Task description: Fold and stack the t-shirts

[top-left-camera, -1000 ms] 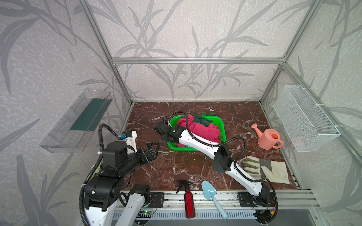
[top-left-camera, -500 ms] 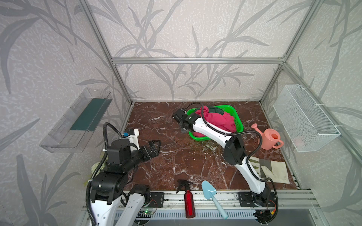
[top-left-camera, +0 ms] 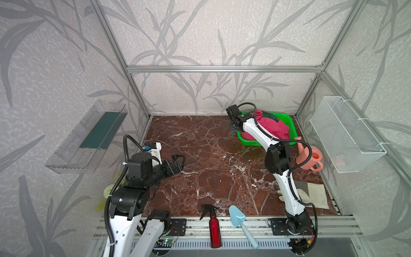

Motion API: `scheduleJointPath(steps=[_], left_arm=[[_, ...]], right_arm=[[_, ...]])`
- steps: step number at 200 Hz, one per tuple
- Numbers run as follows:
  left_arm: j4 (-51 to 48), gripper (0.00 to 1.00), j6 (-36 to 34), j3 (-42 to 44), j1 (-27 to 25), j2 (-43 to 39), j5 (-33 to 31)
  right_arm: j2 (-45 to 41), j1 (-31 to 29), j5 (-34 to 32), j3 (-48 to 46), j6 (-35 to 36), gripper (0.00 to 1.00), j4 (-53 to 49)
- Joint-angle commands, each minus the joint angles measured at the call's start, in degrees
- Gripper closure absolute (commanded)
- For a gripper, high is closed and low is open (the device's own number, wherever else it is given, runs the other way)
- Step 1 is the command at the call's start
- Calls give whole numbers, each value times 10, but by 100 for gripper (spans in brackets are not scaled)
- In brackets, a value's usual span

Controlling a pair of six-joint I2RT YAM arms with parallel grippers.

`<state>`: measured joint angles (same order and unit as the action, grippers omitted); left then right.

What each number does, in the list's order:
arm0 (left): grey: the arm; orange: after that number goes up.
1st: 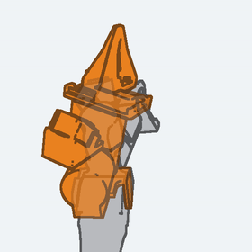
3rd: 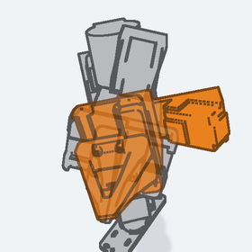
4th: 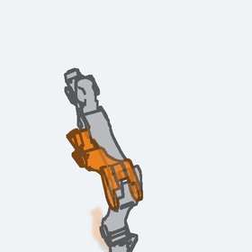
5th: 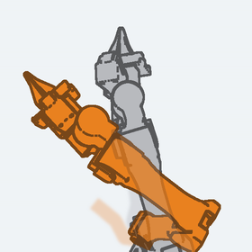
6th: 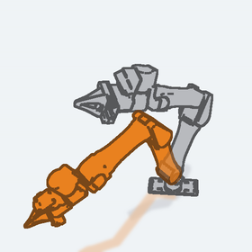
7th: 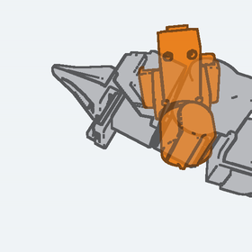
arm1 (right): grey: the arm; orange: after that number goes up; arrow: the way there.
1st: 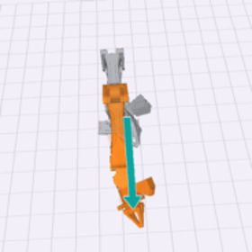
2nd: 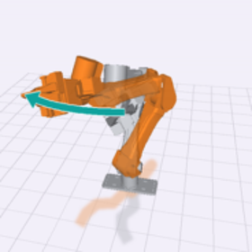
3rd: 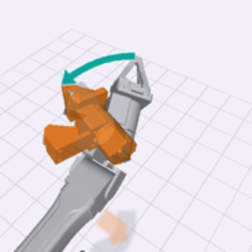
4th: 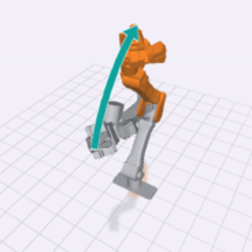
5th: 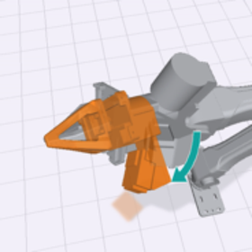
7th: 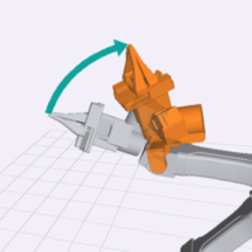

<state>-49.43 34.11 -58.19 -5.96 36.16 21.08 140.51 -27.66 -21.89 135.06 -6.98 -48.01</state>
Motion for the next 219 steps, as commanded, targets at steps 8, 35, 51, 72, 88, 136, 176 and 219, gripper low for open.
scheduleJointPath(steps=[8,35,51,72,88,136,176,219], left_arm=[[26,1,10,1,-2,1,6],[24,1,11,-4,-3,-3,1],[21,1,12,-8,-2,-4,-3],[17,1,10,-12,-2,-3,-9],[20,1,13,-11,-3,-2,-11],[46,1,25,2,-2,7,-2],[45,1,24,9,-3,4,-3],[42,1,19,14,-2,-3,-4]], right_arm=[[67,17,23,65,50,87,-46],[102,33,36,116,76,86,-39],[109,43,50,122,88,87,-19],[109,56,76,122,106,87,-5],[108,58,92,123,120,87,-10],[104,48,161,120,185,88,-37],[86,26,180,93,210,87,-41],[72,15,87,104,147,71,-63]])
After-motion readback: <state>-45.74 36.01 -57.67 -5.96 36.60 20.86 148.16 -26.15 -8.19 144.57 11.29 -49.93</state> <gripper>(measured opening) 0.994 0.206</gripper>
